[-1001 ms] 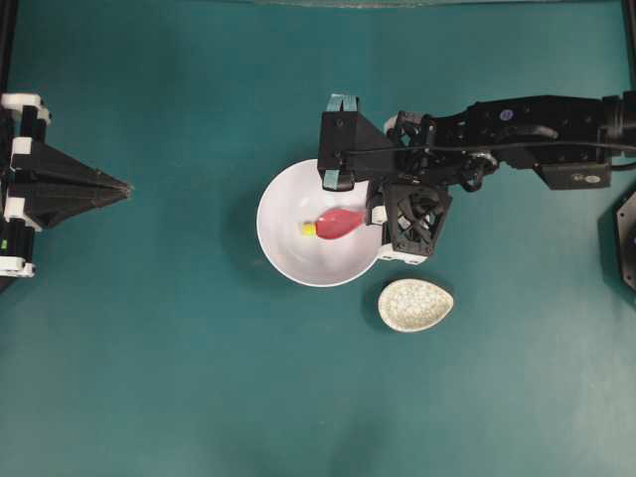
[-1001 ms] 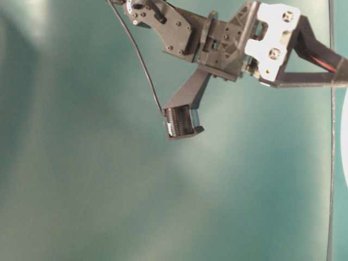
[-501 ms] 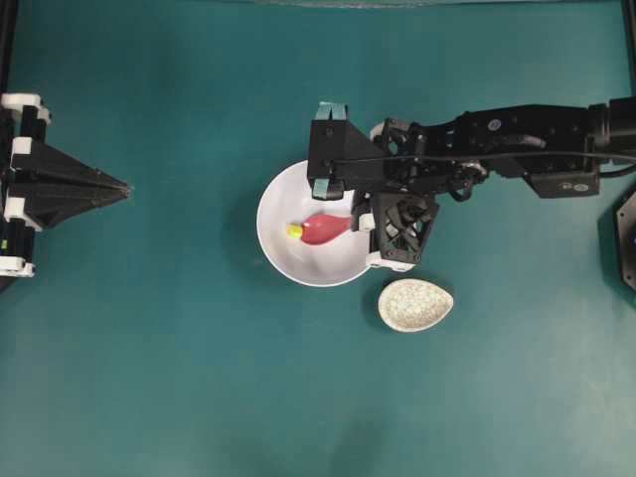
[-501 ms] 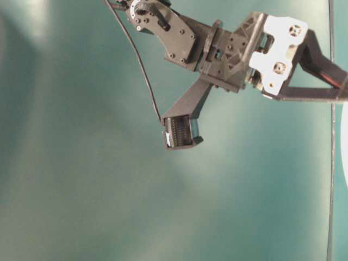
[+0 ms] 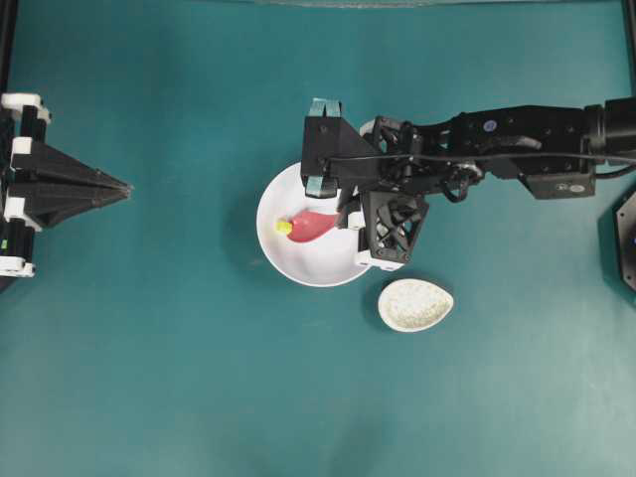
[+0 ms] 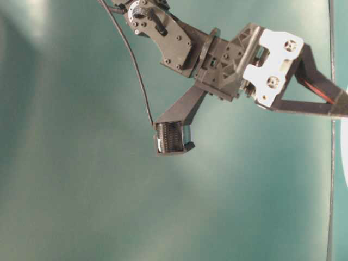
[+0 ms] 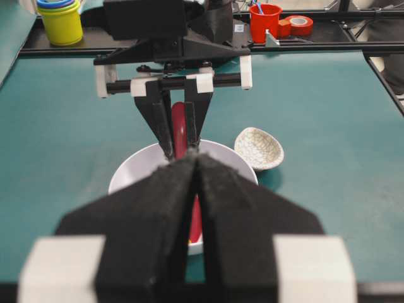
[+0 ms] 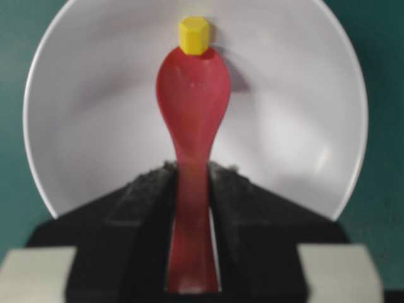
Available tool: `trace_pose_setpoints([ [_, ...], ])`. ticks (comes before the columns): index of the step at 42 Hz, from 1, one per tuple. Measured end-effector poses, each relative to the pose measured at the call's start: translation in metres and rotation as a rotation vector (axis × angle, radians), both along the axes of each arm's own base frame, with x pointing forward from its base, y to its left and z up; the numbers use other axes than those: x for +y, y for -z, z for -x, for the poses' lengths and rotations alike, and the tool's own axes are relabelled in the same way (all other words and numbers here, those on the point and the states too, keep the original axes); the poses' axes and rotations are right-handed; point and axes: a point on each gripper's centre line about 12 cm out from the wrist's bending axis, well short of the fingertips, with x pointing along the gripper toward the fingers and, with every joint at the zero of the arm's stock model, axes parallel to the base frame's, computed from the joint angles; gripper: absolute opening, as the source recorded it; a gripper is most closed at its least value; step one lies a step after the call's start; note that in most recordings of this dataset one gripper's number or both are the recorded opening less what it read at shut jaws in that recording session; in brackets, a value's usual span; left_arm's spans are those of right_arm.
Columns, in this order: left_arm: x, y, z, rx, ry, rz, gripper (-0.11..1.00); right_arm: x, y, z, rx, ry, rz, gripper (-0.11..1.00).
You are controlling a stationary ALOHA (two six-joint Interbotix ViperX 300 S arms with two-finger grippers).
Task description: Scoop the yellow hexagonal prism block from the bowl with a spoon using the right arm.
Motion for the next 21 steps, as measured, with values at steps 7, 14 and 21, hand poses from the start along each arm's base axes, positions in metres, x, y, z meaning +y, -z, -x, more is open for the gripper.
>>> trace_pose_setpoints([
  [7,0.0000,0.0000,0.0000,0.000,0.000,0.000,0.00,0.0000,-0.0006,-0.0009,-0.009,0.004,-0.002,0.23],
  [14,0.0000,0.0000,0.0000,0.000,0.000,0.000,0.00,-0.0003,-0.0020,-0.0026,-0.024,0.008,-0.002,0.23],
  [21,0.0000,0.0000,0.0000,0.000,0.000,0.000,0.00,0.0000,-0.0030,-0.0042,-0.039,0.011,-0.002,0.23],
])
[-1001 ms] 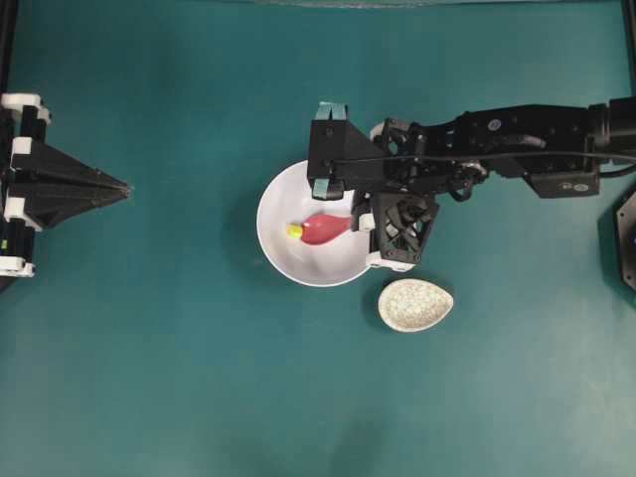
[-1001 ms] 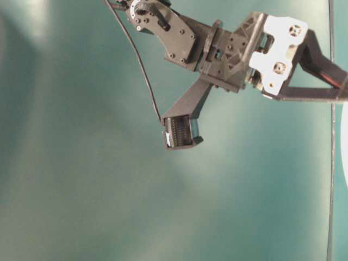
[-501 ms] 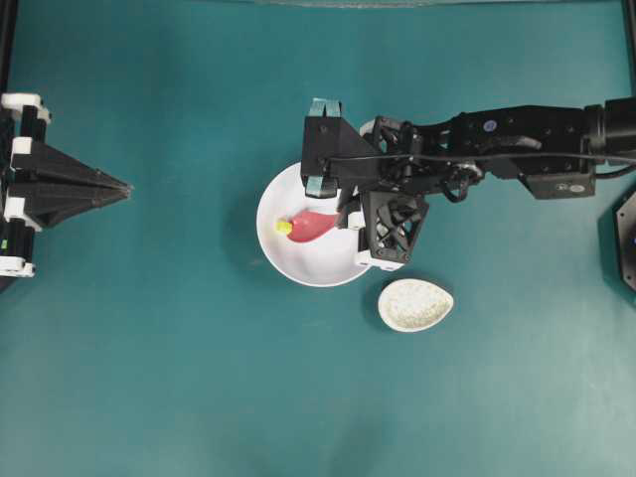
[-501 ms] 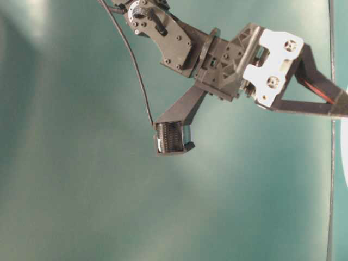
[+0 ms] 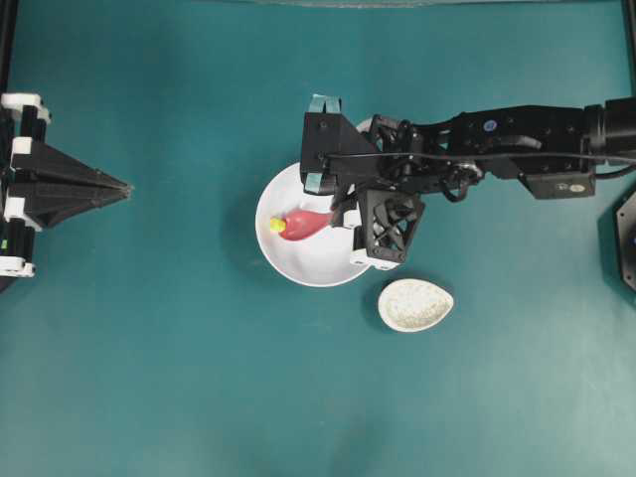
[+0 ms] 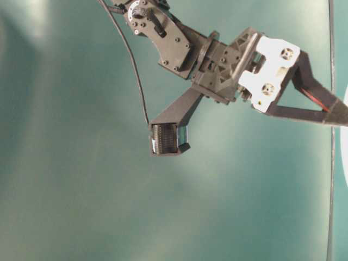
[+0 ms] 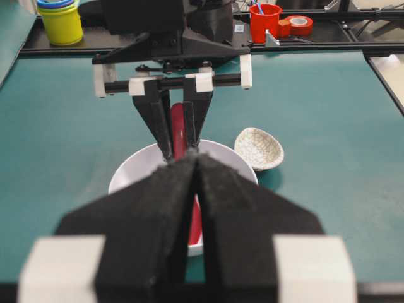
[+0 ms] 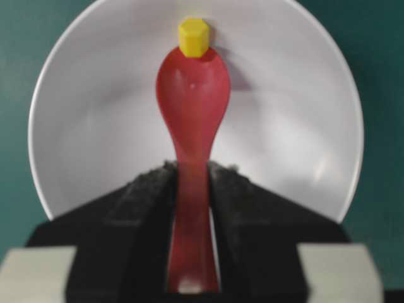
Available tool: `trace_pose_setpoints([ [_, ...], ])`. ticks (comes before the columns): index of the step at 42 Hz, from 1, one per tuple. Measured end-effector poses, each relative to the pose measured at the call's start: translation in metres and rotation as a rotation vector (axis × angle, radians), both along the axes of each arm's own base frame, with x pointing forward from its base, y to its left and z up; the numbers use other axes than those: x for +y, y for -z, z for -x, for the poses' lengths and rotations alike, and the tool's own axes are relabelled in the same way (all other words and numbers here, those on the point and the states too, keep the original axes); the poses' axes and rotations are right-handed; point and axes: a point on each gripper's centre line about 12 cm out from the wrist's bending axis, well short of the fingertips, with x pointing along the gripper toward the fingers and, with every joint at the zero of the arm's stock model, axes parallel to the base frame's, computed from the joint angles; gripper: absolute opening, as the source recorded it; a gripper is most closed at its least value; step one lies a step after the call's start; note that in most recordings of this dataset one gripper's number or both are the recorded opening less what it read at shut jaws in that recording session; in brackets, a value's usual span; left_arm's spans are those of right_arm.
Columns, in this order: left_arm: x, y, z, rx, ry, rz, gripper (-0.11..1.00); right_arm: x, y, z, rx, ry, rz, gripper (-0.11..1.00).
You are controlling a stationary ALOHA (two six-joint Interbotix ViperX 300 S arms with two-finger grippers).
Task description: Scoop the yellow hexagonal prism block from the bowl with a spoon using the right arm.
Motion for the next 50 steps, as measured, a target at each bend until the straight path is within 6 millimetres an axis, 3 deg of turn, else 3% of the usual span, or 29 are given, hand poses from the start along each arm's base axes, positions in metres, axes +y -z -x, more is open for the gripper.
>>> trace_pose_setpoints([
  [50,0.0000,0.0000,0.0000,0.000,0.000,0.000,0.00,-0.0022,-0.0045,0.0004,-0.079,0.021,0.016,0.23],
])
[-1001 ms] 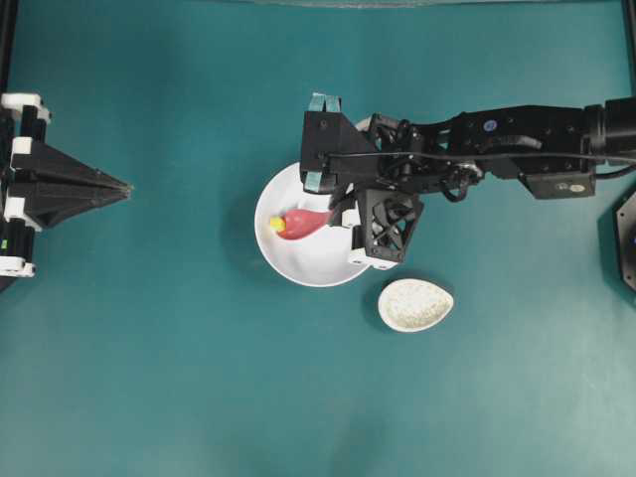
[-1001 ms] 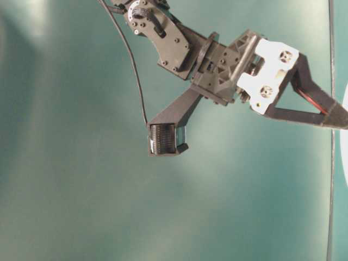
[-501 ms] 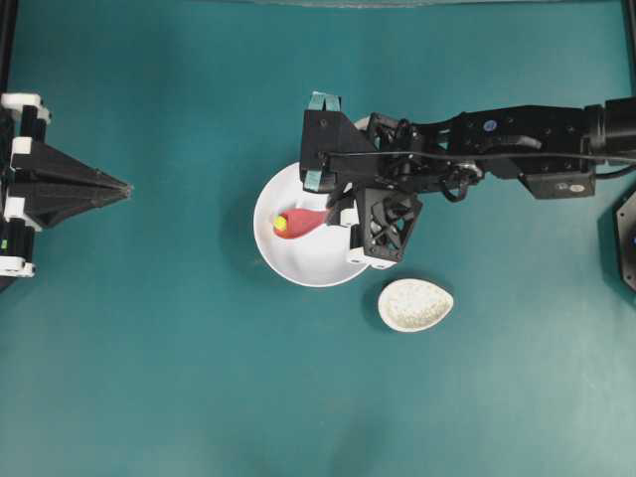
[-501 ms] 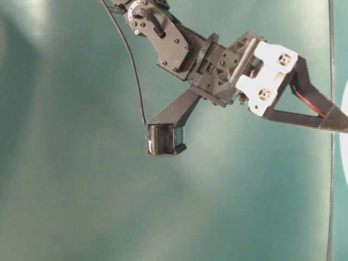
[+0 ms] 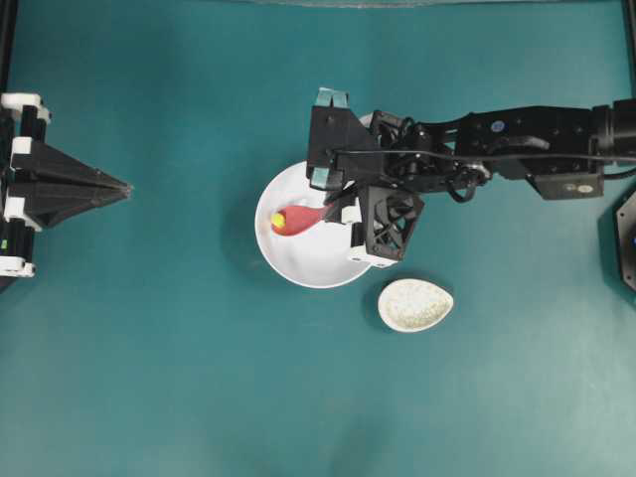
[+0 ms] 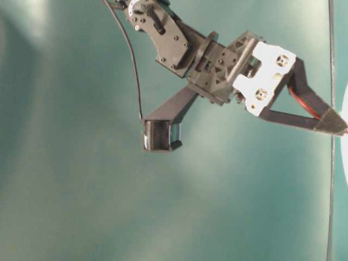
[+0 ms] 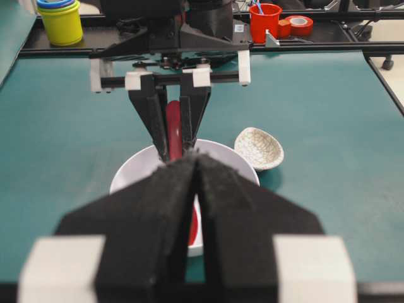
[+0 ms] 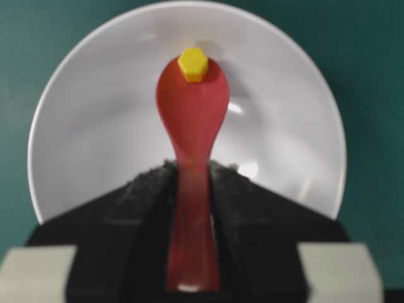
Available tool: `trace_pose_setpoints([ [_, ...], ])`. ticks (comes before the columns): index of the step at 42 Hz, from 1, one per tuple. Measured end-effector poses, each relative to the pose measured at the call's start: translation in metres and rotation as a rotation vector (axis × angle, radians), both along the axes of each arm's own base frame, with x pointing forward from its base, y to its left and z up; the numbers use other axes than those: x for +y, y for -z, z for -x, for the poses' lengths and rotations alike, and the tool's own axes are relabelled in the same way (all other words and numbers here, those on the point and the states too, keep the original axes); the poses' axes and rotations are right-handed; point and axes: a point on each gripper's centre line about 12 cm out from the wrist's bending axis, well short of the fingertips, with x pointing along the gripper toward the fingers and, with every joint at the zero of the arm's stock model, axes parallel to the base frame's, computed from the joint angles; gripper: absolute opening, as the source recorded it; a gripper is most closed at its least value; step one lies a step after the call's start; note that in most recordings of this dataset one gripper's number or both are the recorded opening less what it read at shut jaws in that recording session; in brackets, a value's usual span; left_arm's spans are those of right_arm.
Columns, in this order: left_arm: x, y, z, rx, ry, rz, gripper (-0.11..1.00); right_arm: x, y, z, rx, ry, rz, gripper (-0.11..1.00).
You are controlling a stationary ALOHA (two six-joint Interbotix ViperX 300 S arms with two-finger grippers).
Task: Scoop the yellow hexagonal prism block from the bowl with a spoon using the right arm.
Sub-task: 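Raise the spoon holding the yellow block above the bowl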
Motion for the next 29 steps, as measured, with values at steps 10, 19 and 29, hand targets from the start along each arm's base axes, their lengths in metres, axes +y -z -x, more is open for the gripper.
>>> trace_pose_setpoints([
  [10,0.000,0.000,0.000,0.000,0.000,0.000,0.00,-0.002,-0.001,0.005,-0.042,0.019,0.004,0.23],
  [19,0.000,0.000,0.000,0.000,0.002,0.000,0.00,-0.002,-0.003,0.009,-0.083,0.033,0.010,0.23],
  [29,0.000,0.000,0.000,0.000,0.000,0.000,0.00,-0.003,-0.006,0.014,-0.137,0.050,0.013,0.23],
])
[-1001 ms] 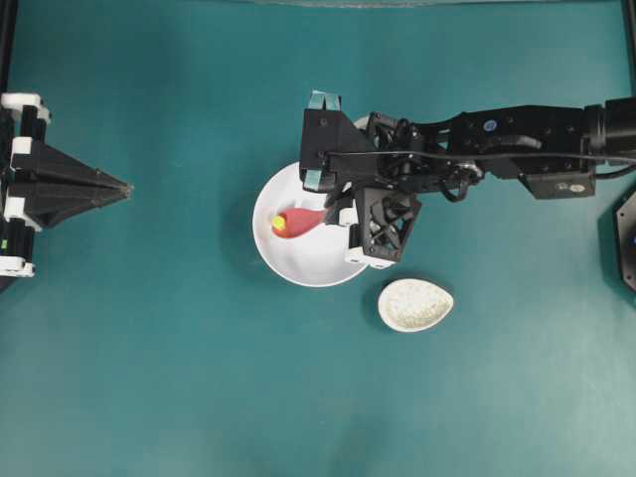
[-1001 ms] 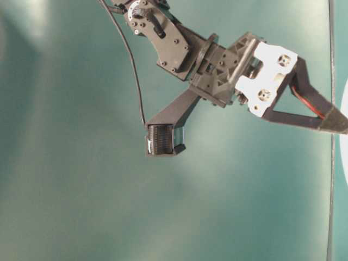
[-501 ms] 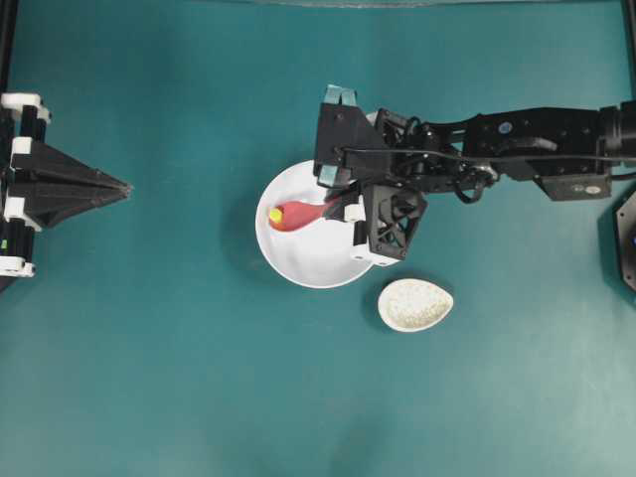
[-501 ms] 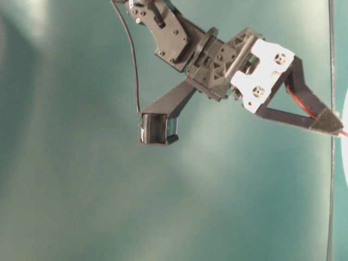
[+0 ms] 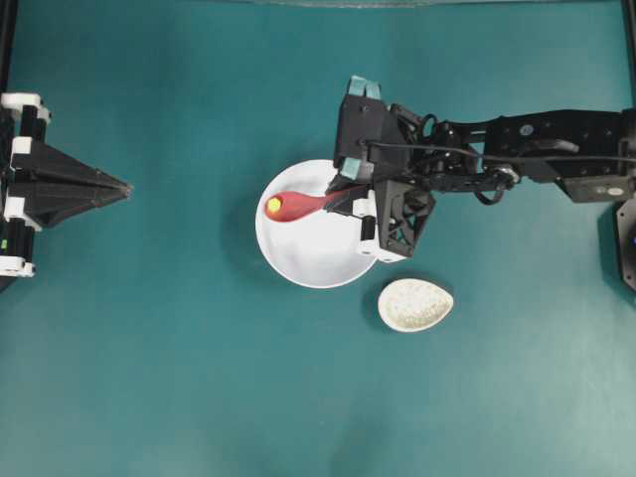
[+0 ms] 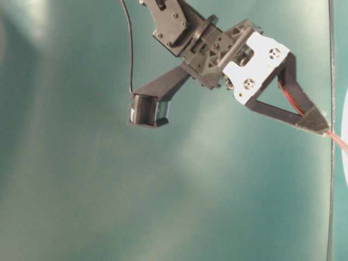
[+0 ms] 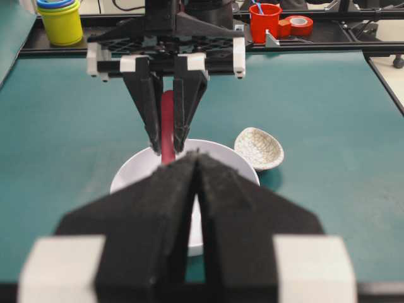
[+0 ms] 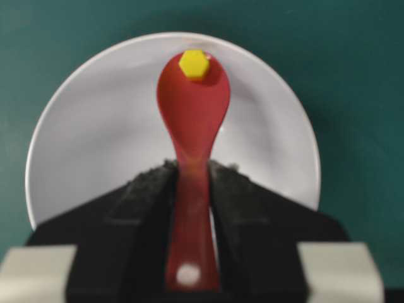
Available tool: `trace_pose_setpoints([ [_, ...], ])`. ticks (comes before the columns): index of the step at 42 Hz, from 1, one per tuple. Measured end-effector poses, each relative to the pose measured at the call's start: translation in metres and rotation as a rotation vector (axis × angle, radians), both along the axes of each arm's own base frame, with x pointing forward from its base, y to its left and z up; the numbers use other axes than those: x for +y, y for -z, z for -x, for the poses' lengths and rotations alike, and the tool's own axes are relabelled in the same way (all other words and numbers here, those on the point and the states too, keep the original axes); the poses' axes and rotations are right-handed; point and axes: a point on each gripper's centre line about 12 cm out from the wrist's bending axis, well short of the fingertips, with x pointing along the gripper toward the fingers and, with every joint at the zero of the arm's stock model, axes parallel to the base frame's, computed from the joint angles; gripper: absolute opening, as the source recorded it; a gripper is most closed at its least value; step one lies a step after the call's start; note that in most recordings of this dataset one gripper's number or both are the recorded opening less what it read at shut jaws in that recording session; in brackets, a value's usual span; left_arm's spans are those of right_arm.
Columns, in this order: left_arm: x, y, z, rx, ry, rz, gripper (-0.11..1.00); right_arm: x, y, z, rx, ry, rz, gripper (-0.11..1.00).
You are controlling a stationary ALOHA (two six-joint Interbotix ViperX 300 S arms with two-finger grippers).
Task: Scoop the yellow hexagonal prism block from the bowl with a spoon using the right arm.
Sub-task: 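Raise the spoon holding the yellow block above the bowl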
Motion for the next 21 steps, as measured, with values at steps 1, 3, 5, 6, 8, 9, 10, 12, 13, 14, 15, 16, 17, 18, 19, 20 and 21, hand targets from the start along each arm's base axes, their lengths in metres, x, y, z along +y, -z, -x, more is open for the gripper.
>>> trace_pose_setpoints([
  [1,0.000,0.000,0.000,0.000,0.000,0.000,0.00,-0.001,-0.001,0.001,-0.006,0.003,0.001,0.23],
  [3,0.000,0.000,0.000,0.000,0.002,0.000,0.00,-0.001,-0.001,0.002,-0.016,0.008,0.000,0.23],
  [5,0.000,0.000,0.000,0.000,0.000,0.000,0.00,-0.001,-0.002,0.003,-0.028,0.013,-0.001,0.23],
  [6,0.000,0.000,0.000,0.000,0.000,0.000,0.00,0.000,-0.002,0.005,-0.033,0.014,-0.001,0.23],
  [8,0.000,0.000,0.000,0.000,0.000,0.000,0.00,-0.001,-0.003,0.007,-0.045,0.018,0.001,0.23],
  [9,0.000,0.000,0.000,0.000,0.000,0.000,0.00,-0.001,-0.003,0.008,-0.050,0.020,0.001,0.23],
  [10,0.000,0.000,0.000,0.000,0.002,0.000,0.00,0.000,-0.003,0.009,-0.059,0.022,0.002,0.23],
  [12,0.000,0.000,0.000,0.000,0.002,0.000,0.00,0.000,-0.004,0.011,-0.075,0.025,0.006,0.23],
  [13,0.000,0.000,0.000,0.000,0.000,0.000,0.00,0.000,-0.005,0.011,-0.083,0.025,0.008,0.23],
  [14,0.000,0.000,0.000,0.000,0.000,0.000,0.00,0.001,-0.006,0.012,-0.090,0.025,0.010,0.23],
  [15,0.000,0.000,0.000,0.000,0.000,0.000,0.00,0.001,-0.007,0.013,-0.099,0.026,0.011,0.23],
  [16,0.000,0.000,0.000,0.000,0.000,0.000,0.00,0.002,-0.007,0.014,-0.104,0.026,0.014,0.23],
  [17,0.000,0.000,0.000,0.000,0.000,0.000,0.00,0.002,-0.007,0.015,-0.107,0.025,0.014,0.23],
  [18,0.000,0.000,0.000,-0.002,0.000,0.000,0.00,0.003,-0.007,0.017,-0.113,0.026,0.014,0.23],
  [19,0.000,0.000,0.000,0.000,0.000,0.000,0.00,0.004,-0.008,0.018,-0.120,0.024,0.016,0.23],
  [20,0.000,0.000,0.000,0.000,0.000,0.000,0.00,0.004,-0.008,0.019,-0.123,0.025,0.017,0.23],
  [21,0.000,-0.001,0.000,-0.002,0.000,0.002,0.00,0.005,-0.009,0.020,-0.131,0.025,0.017,0.23],
])
